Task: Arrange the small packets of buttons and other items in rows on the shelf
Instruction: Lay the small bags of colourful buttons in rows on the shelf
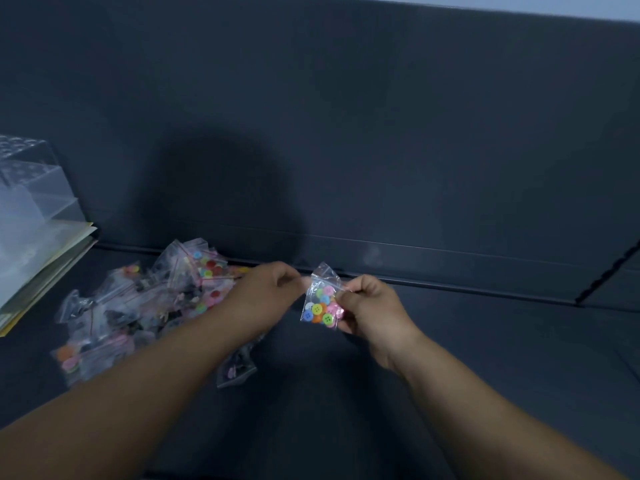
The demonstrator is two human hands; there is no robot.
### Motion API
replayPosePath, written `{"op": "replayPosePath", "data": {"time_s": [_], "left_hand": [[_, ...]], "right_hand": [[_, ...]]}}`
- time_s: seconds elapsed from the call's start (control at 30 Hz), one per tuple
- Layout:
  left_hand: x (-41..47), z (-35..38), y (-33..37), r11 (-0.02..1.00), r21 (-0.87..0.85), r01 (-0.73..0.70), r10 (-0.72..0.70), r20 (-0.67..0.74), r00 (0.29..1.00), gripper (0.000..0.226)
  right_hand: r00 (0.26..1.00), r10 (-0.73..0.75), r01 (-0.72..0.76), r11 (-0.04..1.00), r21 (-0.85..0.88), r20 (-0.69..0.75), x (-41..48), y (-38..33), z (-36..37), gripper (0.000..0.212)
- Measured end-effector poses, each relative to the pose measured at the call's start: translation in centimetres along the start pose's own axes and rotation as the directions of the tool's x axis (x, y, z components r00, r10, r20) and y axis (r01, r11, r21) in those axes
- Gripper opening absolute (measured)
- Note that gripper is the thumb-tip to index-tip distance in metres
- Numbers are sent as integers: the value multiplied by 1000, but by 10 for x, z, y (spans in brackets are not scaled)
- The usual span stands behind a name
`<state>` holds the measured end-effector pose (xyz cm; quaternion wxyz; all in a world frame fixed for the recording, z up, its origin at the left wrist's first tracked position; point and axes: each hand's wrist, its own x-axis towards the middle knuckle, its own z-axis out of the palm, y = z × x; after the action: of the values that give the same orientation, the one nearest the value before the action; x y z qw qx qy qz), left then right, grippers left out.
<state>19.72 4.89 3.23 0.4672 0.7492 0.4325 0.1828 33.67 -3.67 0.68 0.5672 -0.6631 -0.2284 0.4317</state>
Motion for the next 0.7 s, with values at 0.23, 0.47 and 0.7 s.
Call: {"op": "replayPosePath", "data": {"time_s": [0.23,0.47,0.7], "left_hand": [[0,50,23,977,-156,142,-124,125,984,26],[8,76,29,980,-159,123,-114,62,991,9],[17,112,42,990,-109,84,-78,57,995,14]], "right_hand": [[1000,-11,13,997,76,-29,-10,1,-40,24],[925,-21,-19,995,-102,-380,2,16,-117,15],[921,-186,-26,849,-528,-344,10,23,-158,31]]}}
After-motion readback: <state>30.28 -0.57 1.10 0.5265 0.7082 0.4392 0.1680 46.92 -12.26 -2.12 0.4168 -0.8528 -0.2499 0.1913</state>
